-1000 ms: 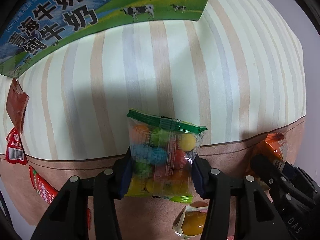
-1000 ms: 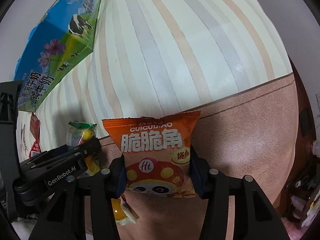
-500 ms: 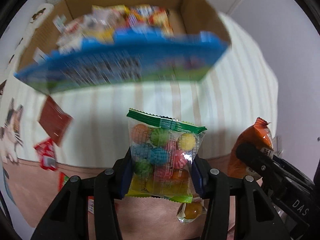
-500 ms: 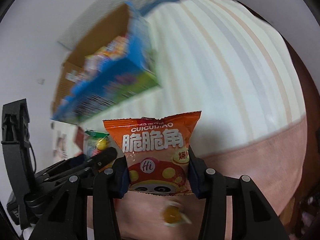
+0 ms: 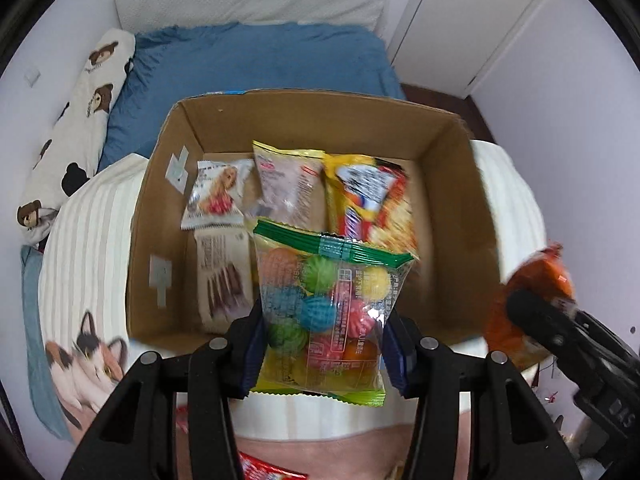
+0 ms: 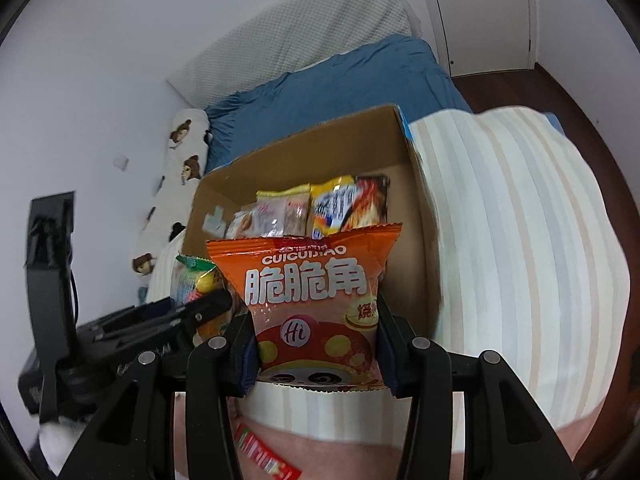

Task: Organize snacks
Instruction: 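Carry both bags into the box and open both tools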

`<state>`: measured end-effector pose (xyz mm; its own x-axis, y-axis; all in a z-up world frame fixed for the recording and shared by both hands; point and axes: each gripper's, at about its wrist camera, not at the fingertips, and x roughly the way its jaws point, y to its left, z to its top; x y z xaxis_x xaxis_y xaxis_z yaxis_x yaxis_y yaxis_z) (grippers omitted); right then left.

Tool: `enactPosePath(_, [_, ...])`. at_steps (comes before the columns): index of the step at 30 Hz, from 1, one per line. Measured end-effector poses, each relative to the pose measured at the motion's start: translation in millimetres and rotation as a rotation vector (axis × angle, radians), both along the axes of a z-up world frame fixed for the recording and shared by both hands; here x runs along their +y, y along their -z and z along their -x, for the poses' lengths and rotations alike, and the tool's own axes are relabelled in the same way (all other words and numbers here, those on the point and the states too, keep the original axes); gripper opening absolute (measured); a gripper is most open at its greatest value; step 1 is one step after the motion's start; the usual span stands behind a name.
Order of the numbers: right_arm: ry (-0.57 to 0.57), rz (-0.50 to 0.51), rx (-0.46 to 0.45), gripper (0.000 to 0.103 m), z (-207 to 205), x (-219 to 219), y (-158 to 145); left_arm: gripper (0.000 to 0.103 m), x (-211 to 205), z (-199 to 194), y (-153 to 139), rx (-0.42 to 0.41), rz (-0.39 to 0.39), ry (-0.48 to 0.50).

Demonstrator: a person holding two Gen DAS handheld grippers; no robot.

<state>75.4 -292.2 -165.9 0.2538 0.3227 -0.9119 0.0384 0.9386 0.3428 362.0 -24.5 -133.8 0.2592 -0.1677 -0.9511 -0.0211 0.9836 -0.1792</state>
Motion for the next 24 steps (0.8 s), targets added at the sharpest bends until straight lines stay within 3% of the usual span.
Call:
enactPosePath(8, [-0.024,0.07,0.085,0.05,-50,10,41,0.047,8,-77,53,0.135,-0.045,0.019])
enactPosePath(16, [-0.01,0.085,0.149,0.05,-55,9,65,0.047,-4,-111,80,0.202,0.007,0.05])
enactPosePath(18, [-0.006,0.079,0.203,0.051,-57,11,77,0.048,-7,-115,83,0.224,0.001,0.062])
enactPosePath(19, [0.004,0.066,0.23,0.054,-56,10,82,0.048,-8,-116,86,0.237,0.003,0.067])
enactPosePath(22, [0.014,0.085,0.275,0.098,-53,8,90,0.057,-10,-118,88,0.246,-0.002,0.073])
enactPosePath(24, [0.014,0.095,0.27,0.098,-50,8,89,0.088,-8,-119,85,0.228,-0.006,0.071])
